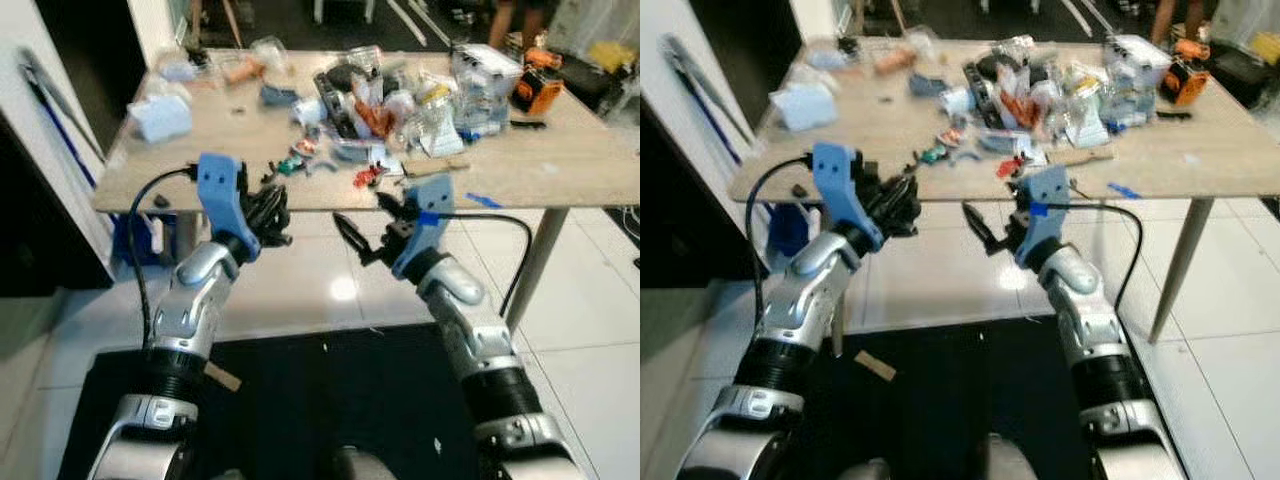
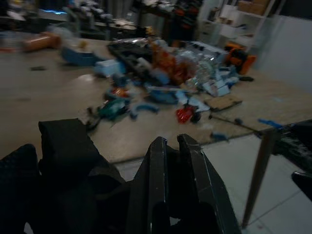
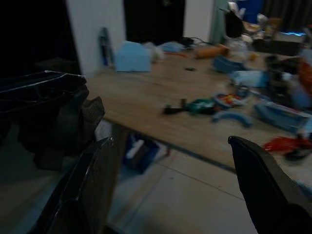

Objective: Picking trash to rubbish bin

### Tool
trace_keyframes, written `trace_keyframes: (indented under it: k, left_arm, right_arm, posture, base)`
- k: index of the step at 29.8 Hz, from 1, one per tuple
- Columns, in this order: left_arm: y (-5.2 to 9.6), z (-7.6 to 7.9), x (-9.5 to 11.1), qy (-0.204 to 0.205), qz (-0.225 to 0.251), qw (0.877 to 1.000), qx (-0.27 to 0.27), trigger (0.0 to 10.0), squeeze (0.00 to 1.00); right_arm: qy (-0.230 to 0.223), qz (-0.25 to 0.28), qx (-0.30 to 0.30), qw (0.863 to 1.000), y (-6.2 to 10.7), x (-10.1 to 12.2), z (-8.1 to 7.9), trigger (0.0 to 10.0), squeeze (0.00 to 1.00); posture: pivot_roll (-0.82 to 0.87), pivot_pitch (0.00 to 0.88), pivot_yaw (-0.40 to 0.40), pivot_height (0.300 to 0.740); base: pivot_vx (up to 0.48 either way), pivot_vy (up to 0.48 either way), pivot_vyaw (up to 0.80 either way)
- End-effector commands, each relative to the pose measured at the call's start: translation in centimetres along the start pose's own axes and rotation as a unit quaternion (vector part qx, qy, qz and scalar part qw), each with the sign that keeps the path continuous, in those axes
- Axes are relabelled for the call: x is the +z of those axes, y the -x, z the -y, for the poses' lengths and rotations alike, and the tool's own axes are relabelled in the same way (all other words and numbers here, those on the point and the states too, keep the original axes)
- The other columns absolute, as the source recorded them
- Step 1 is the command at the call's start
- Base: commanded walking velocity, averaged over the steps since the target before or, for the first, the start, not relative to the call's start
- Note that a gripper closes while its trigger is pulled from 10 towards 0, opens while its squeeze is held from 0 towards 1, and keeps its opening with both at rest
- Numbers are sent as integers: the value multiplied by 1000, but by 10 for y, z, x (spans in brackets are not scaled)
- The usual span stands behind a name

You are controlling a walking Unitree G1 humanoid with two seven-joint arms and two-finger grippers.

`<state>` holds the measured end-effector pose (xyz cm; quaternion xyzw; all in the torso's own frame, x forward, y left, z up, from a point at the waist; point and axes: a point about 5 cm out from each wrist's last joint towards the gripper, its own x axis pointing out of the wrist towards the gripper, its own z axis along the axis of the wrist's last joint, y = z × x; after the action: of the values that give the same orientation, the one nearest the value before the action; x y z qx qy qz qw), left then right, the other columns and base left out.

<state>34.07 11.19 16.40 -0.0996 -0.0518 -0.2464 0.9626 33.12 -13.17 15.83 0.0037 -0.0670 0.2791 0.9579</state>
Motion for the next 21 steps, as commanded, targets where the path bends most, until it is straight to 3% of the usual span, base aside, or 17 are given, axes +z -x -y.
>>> trace_keyframes:
  k: [1, 13, 21]
  left_arm:
    - [-2, 3, -3, -6, -11, 1000, -11, 10000, 0]
    - [-7, 9, -10, -41, -55, 996, -51, 10000, 0]
    - [-9, 10, -12, -39, -63, 995, -63, 10000, 0]
  right_arm:
    - [4, -8, -4, 1000, 2, -3, 2, 10000, 0]
    - [0, -16, -5, 1000, -1, -4, 3, 10000, 0]
    - [-2, -18, -6, 1000, -1, -4, 4, 10000, 0]
  posture:
    - [-30, 0, 7, 740]
    - [-28, 0, 8, 740]
    - [-32, 0, 12, 740]
  base:
    - [0, 0, -481]
    - [0, 0, -773]
    - [0, 0, -800]
